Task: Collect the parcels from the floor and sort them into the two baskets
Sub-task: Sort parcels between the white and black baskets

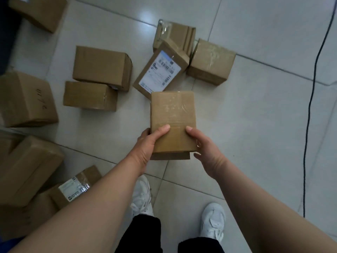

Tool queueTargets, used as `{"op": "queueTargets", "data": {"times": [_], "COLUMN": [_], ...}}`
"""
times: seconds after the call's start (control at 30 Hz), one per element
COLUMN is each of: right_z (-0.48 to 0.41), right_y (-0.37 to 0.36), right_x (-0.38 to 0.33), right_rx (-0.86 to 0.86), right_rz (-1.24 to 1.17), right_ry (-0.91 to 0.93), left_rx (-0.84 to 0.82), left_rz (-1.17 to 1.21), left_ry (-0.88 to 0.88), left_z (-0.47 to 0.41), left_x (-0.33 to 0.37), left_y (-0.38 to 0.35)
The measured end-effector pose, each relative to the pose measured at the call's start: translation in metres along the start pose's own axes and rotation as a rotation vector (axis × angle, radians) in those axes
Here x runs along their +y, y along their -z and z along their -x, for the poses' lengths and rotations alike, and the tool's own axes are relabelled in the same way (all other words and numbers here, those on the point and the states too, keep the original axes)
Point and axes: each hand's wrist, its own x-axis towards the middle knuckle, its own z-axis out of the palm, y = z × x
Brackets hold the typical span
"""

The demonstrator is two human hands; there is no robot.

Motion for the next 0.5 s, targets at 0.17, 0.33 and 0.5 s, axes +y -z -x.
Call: {"op": "queueTargets", "data": {"times": [0.17,0.33,0.5], "right_z": [0.076,0.186,0.322], "right_y": [-0.02,-0.032,-0.055], "right_x": [-0.067,-0.139,-0.195], "right_rx": [-0.042,-0.091,-0.14], "right_rz": [0.084,0.164,0.246], "right_ry": [0.105,0.259,0.383], "left_rx": [0.005,0.065,0.145], "left_rz": [0.083,0.206,0.311], "left_ry": [-0.111,-0.272,-0.431], "left_z": [0.081,0.193,0.338], "left_x": [0.058,0.12,0.169], "left_y": [0.009,0.007,0.011]}}
